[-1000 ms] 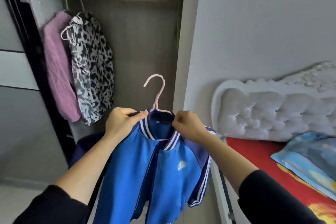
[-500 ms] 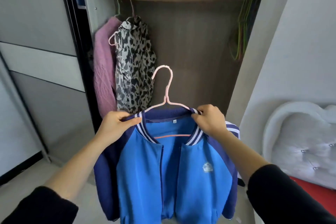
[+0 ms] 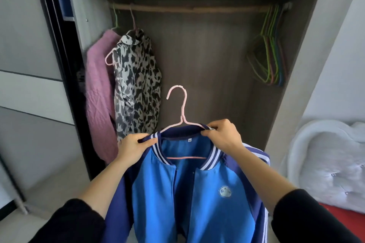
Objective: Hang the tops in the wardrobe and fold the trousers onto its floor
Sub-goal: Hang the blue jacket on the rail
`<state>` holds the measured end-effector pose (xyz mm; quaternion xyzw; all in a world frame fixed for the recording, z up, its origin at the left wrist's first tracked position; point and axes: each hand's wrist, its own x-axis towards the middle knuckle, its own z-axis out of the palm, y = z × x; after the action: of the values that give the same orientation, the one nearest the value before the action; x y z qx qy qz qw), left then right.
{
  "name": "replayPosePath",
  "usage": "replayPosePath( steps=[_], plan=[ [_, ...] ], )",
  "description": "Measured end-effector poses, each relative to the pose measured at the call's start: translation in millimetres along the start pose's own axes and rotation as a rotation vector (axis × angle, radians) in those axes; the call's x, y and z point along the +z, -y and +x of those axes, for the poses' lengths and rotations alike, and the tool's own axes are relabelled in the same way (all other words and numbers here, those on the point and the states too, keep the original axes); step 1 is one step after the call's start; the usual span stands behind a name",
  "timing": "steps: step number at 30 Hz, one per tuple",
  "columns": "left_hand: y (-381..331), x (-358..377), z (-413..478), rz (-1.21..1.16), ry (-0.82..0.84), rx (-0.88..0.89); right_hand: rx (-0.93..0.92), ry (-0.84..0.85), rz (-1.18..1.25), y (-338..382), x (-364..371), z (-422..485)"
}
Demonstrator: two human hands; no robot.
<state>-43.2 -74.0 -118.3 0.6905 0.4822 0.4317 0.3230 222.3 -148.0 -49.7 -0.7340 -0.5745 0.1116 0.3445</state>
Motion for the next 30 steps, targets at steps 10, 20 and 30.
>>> replayPosePath(
  steps=[10,20,30],
  plan=[
    [-2.4,8.0,141.1,0.182,0.326,0.027,0.203,-0.157,-0.026,57.9,-5.6,73.4],
    [-54.5,17.6,260.0,-0.045,0.437,0.121,0.403,-0.242,0.471,124.3,-0.3,153.6],
    [-116.0,-16.1,371.5,0.062,0.242,0.374,0.350,-0.261,0.718,193.2,-9.9,243.3]
  ],
)
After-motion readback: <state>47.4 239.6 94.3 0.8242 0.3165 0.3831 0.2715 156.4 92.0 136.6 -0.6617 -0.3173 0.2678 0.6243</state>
